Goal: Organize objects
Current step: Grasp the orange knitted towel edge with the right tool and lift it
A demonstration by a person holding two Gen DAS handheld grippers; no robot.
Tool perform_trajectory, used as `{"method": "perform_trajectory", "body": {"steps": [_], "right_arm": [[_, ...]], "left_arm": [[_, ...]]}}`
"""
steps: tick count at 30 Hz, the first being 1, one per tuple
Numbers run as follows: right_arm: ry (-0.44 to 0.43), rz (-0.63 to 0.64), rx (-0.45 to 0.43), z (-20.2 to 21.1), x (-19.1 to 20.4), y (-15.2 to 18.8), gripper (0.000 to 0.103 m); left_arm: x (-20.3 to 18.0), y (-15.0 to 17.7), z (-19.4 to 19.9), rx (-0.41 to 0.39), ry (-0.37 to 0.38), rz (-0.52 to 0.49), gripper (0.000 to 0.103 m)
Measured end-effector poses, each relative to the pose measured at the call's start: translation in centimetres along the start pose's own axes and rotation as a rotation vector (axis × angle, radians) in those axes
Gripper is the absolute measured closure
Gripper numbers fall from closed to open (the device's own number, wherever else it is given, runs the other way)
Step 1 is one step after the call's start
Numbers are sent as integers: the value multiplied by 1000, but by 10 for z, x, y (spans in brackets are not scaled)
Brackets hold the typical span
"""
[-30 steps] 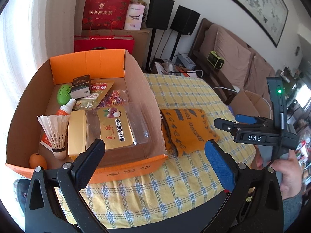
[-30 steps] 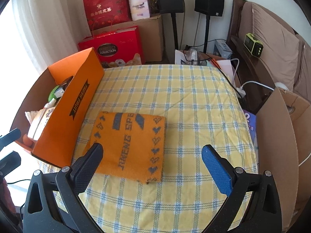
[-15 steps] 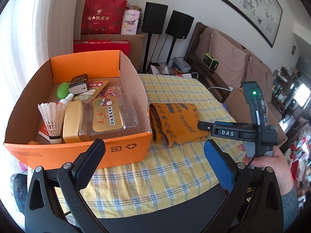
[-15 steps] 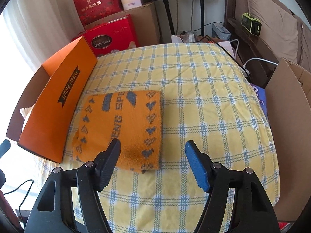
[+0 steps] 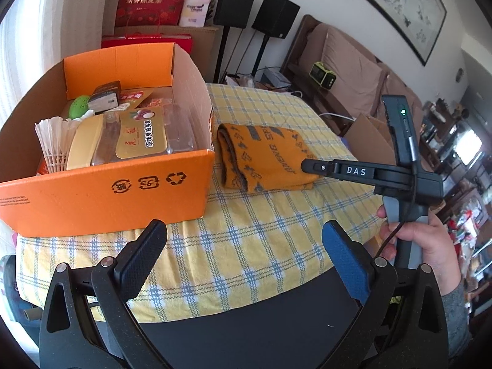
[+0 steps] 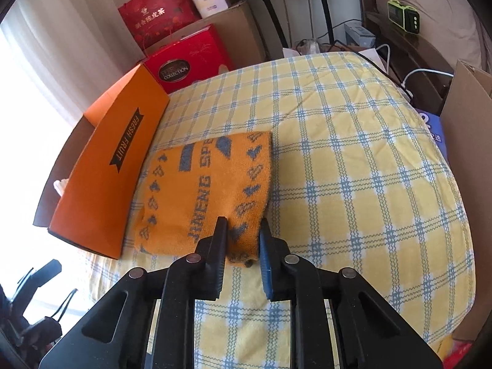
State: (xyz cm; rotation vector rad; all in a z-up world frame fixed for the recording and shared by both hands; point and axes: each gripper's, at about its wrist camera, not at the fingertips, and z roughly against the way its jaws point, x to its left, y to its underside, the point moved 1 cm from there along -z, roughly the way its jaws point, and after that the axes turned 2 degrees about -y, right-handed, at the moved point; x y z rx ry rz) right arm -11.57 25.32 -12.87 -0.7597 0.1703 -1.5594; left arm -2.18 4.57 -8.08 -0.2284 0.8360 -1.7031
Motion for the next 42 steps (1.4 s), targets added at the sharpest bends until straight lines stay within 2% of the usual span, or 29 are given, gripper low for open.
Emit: {"method": "perform_trajectory", "body": {"steps": [7, 15, 19, 26, 34, 39, 40, 41, 42], "right_arm": [[-36, -8, -53, 21, 3, -3, 89], [-64, 9, -144, 68, 4, -14, 91], [-43, 14, -161, 90, -5, -10, 92], [26, -13, -153, 112, -38, 17, 94], [72, -95, -147, 121, -85, 34, 97], [29, -155, -104, 109, -97, 43, 92], [17, -157, -93, 106, -95, 46, 85], [5, -161, -85, 103, -94, 49, 74], [-6, -168, -77, 99, -93, 52, 68]], "left_arm": [[-13, 5, -8, 39, 39, -25, 3], [-23, 8, -16, 85, 111, -16, 3], [-28, 7, -19, 105, 148, -10, 3], [-39, 3, -31, 148, 218, 5, 3], [-50, 1, -42, 161, 206, -25, 2], [-53, -5, -53, 163, 179, -32, 2], [-54, -6, -56, 164, 173, -34, 2], [-54, -5, -59, 166, 167, -35, 2], [-53, -5, -62, 172, 164, -33, 2]]}}
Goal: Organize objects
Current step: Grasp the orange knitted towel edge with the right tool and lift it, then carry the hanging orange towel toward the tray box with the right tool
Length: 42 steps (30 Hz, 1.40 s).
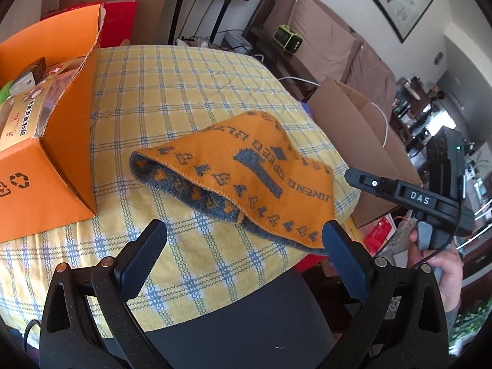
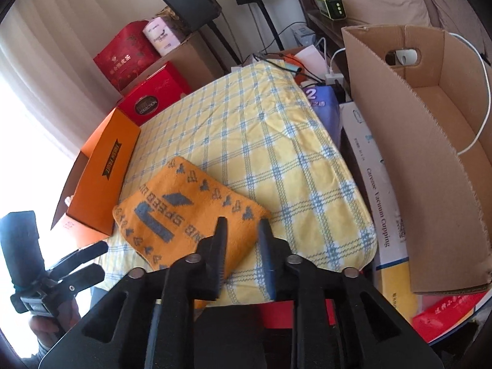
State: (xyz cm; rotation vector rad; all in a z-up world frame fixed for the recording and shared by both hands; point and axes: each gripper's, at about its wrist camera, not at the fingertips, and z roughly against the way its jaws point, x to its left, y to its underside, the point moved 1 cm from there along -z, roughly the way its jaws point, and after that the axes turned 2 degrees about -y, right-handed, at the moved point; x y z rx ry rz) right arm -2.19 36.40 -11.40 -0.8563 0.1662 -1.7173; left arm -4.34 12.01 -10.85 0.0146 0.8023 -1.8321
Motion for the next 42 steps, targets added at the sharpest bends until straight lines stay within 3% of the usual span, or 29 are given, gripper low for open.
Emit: {"method": "perform_trajectory", "body": {"steps": [1, 11, 15, 18, 20, 24, 31, 34, 42], "right_arm": [[-5, -4, 8, -3, 1, 2, 63], [-48, -21, 40, -29, 20, 18, 64], [18, 11, 35, -34, 25, 17, 76], [79, 57, 26, -37, 31, 17, 91], [91, 90, 19, -36, 35, 18, 95], [95, 125, -43, -18, 40, 13, 96], [189, 150, -160, 37, 28, -17, 96], [225, 132, -164, 42, 15, -25, 96], [197, 94, -103, 21, 0, -14, 96]], "left_arm": [[1, 0, -2, 4, 0, 3, 2], [3, 3, -12, 23, 4, 13, 2], [3, 4, -12, 22, 12, 15, 2], [1, 4, -11, 22, 15, 12, 3], [1, 5, -8, 19, 16, 10, 2], [3, 2, 0, 7, 20, 9, 3], [-2, -9, 13, -14, 52, 6, 2], [-6, -13, 3, 1, 47, 4, 2], [-21, -18, -43, 102, 66, 7, 4]]}}
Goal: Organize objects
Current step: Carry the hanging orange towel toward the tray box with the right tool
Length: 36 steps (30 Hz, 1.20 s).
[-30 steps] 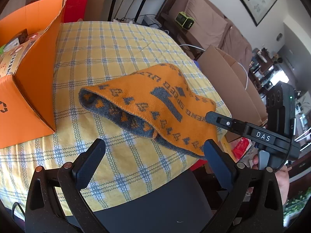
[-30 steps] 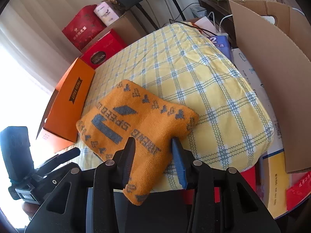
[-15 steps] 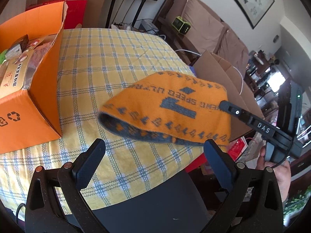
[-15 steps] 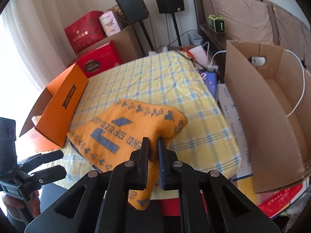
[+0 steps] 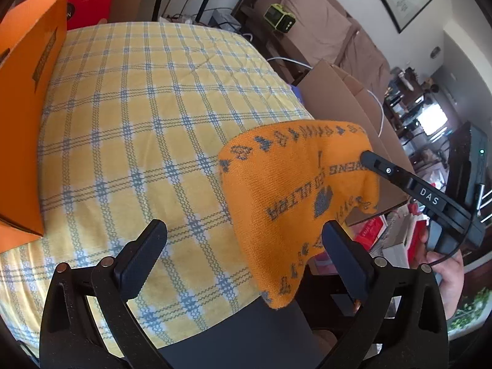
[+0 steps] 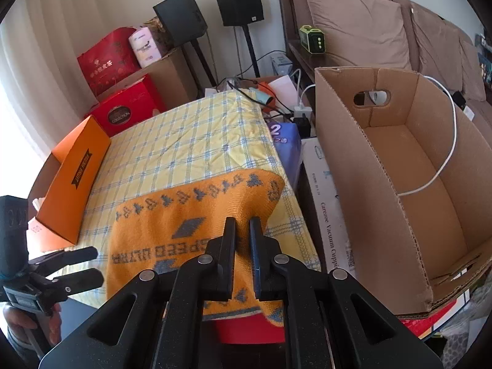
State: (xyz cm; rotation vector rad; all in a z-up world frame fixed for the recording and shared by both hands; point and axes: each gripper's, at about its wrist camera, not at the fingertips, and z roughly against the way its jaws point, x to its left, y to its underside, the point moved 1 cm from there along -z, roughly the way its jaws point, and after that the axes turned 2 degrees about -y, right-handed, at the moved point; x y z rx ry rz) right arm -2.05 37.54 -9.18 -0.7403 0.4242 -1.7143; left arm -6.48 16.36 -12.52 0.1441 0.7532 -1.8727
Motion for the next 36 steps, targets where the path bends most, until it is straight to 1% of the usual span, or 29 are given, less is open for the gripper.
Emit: {"method": "perform_trajectory", "body": {"steps": [1, 3, 4, 5, 7, 8, 10, 11, 12, 13, 15, 18, 29, 36], "right_arm": [[-6, -2, 1, -1, 1, 1, 96], [-15, -5, 0, 0, 1, 2, 96], [-18, -5, -1, 1, 1, 2, 96], [-20, -5, -1, 2, 2, 2, 96], [-24, -2, -2, 2, 4, 2, 96], [-26, -1, -2, 3, 5, 2, 96], [-29, 2, -1, 3, 7, 3, 96], [-31, 4, -1, 3, 8, 3, 96], [-33, 6, -1, 3, 9, 3, 96], [-35, 8, -2, 4, 10, 3, 96], [-41, 12, -6, 6, 12, 2, 96], [-53, 15, -15, 10, 15, 0, 96], [-87, 39, -66, 35, 30, -15, 96], [-90, 90, -87, 44, 52, -27, 96]], "left_arm": [[-2, 0, -3, 4, -2, -3, 11], [-7, 0, -7, 8, -6, -23, 20], [-8, 0, -8, 12, -4, -31, 30], [-10, 0, -10, 21, 3, -33, 35], [-12, 1, -11, 28, 10, -33, 50], [-13, 1, -12, 35, 15, -32, 54], [-14, 2, -13, 40, 16, -30, 70], [-15, 2, -14, 37, 9, -32, 74], [-16, 2, -13, 33, 5, -35, 81], [-16, 3, -12, 32, 6, -37, 86], [-16, 2, -12, 30, 14, -36, 91], [-19, 3, -8, 21, 7, -48, 92], [-38, 0, 41, -92, 5, -119, 93], [-32, -7, 74, -155, 16, -108, 93]]}}
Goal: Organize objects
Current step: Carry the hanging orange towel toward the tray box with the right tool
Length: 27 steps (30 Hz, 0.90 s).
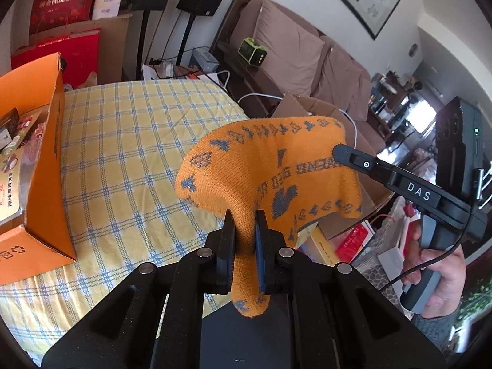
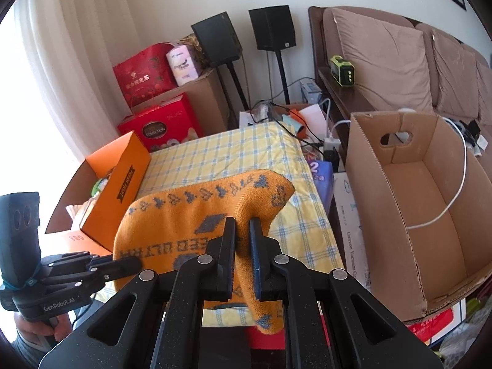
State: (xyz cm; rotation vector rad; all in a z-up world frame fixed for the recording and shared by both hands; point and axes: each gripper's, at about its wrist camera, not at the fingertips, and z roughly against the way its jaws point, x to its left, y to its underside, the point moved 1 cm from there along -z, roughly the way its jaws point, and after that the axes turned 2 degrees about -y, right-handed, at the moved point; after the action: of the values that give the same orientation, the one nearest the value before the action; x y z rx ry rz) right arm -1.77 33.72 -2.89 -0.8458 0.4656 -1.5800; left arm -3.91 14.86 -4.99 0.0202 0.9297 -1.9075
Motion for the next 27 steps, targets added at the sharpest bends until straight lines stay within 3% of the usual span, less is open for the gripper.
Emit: {"method": "perform_trajectory", "body": {"steps": [8, 16, 27], "right_arm": [[-59, 92, -30, 3, 45, -25, 96], [-148, 156, -46, -10, 98, -51, 95], [-295, 262, -65, -41, 198, -98, 95]], "left_arm": [[16, -20, 47, -75, -4, 15, 93], [52, -45, 98, -146, -68, 42, 93], [111, -74, 162, -240, -254, 51, 93]]}}
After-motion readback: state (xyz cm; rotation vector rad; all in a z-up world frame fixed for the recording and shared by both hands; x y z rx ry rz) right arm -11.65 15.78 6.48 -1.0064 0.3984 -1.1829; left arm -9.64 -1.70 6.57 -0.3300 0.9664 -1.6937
